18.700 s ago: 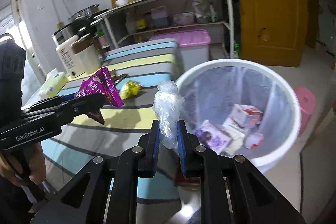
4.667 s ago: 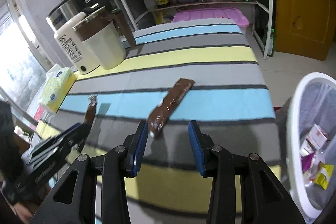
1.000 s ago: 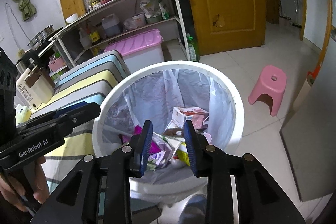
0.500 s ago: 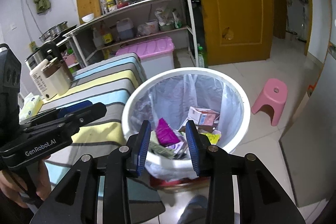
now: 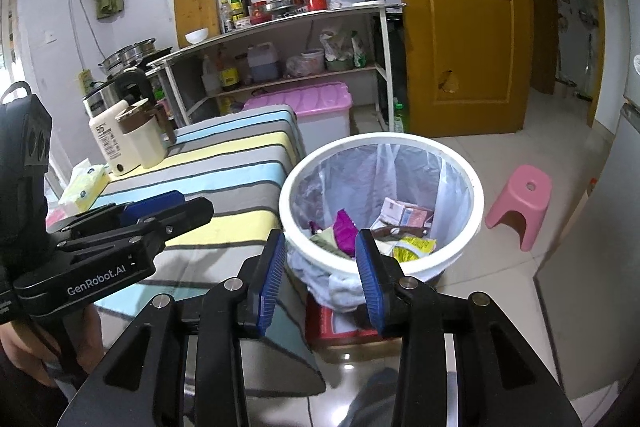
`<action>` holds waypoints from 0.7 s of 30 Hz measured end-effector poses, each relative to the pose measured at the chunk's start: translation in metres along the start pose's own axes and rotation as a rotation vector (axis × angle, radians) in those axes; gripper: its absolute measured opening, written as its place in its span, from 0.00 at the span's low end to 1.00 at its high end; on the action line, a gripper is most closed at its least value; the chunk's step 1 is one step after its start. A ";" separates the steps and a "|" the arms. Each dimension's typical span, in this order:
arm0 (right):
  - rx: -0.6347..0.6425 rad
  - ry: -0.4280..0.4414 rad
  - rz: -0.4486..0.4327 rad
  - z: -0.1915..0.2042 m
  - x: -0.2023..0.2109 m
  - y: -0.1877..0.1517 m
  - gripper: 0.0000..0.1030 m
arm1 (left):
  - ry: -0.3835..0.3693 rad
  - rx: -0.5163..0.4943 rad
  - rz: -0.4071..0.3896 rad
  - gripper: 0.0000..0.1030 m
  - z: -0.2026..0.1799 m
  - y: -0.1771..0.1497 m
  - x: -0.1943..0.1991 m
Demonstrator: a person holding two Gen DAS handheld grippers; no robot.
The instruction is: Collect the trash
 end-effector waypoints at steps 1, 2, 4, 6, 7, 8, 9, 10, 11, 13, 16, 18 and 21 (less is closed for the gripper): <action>-0.001 0.000 -0.002 0.001 0.002 -0.002 0.37 | 0.001 0.000 0.000 0.42 0.000 -0.003 0.003; -0.002 0.000 -0.003 0.004 0.003 -0.004 0.37 | 0.003 0.000 0.001 0.42 0.000 -0.005 0.005; -0.003 0.001 -0.003 0.006 0.007 -0.008 0.37 | 0.006 -0.001 0.001 0.42 0.002 -0.009 0.008; -0.005 0.002 -0.004 0.009 0.011 -0.013 0.37 | 0.013 0.002 0.000 0.42 0.003 -0.012 0.012; -0.007 0.001 -0.004 0.010 0.012 -0.016 0.37 | 0.015 0.004 0.000 0.42 0.004 -0.015 0.014; -0.009 0.003 -0.002 0.011 0.012 -0.017 0.37 | 0.016 0.007 0.000 0.42 0.005 -0.017 0.016; -0.008 0.008 0.000 0.013 0.013 -0.020 0.37 | 0.019 0.007 0.000 0.42 0.004 -0.019 0.018; -0.003 0.008 0.001 0.016 0.015 -0.022 0.37 | 0.024 0.007 -0.002 0.42 0.005 -0.021 0.020; 0.005 0.004 0.001 0.018 0.016 -0.024 0.37 | 0.029 0.006 -0.006 0.42 0.005 -0.024 0.023; 0.015 0.000 0.000 0.021 0.018 -0.027 0.37 | 0.037 0.007 -0.011 0.42 0.006 -0.027 0.027; 0.022 -0.006 -0.003 0.025 0.021 -0.030 0.37 | 0.046 0.012 -0.014 0.42 0.009 -0.032 0.033; 0.024 -0.006 -0.005 0.026 0.023 -0.032 0.37 | 0.051 0.019 -0.014 0.42 0.012 -0.035 0.036; 0.032 -0.008 -0.009 0.029 0.025 -0.034 0.37 | 0.058 0.027 -0.015 0.42 0.015 -0.038 0.039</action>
Point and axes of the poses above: each gripper's, at about its wrist camera, not at the fingertips, and x roughly against the way its jaws point, z to its left, y to its top, the point moved 9 cm from there along -x, roughly the way its jaws point, and after that the axes turned 13 degrees about y, right-handed, at the moved point
